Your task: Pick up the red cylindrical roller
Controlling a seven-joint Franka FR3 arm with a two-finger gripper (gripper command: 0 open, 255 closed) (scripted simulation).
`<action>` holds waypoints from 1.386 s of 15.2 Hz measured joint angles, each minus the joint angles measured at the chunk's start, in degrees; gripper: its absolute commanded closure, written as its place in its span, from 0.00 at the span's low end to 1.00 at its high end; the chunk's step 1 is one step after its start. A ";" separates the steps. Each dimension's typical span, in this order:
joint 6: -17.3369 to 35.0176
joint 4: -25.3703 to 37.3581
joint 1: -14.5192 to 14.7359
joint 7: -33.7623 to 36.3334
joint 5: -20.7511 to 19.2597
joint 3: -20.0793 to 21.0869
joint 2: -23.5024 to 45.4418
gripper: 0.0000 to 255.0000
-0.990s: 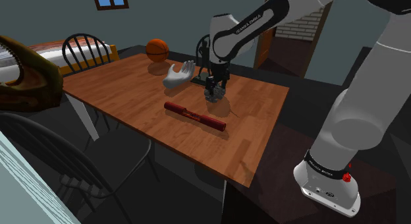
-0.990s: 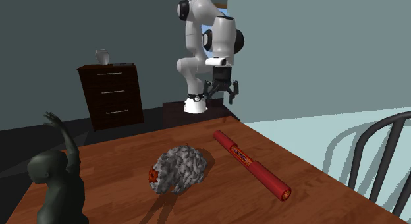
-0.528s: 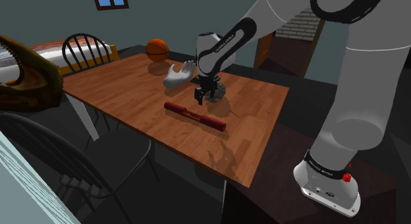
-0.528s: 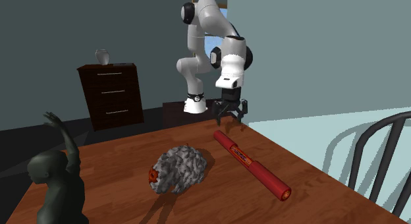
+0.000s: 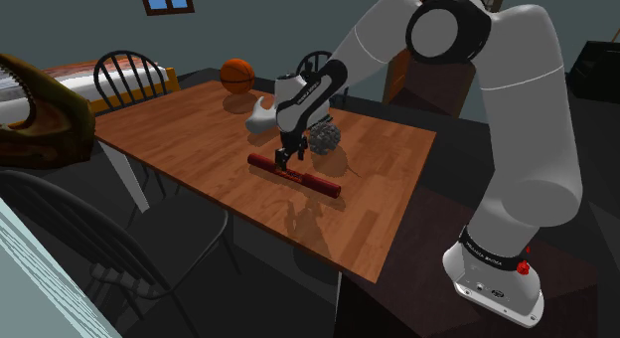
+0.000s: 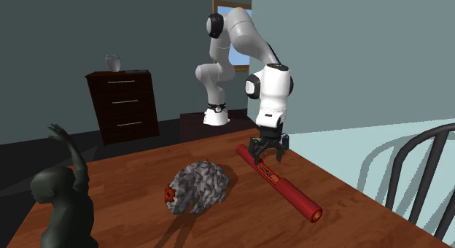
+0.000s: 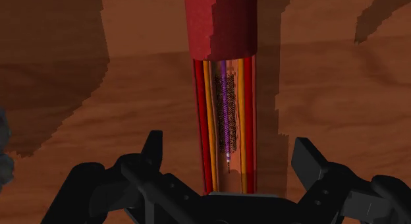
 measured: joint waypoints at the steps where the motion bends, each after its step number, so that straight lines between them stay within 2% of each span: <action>1: 0.19 1.14 0.10 0.04 -0.02 0.07 1.40 0.00; 8: 3.94 1.87 0.06 0.02 -0.07 0.08 5.90 0.00; 9: 4.08 1.97 0.05 0.01 -0.07 0.08 6.15 1.00; 21: 3.54 2.09 0.08 0.02 -0.07 0.09 5.74 1.00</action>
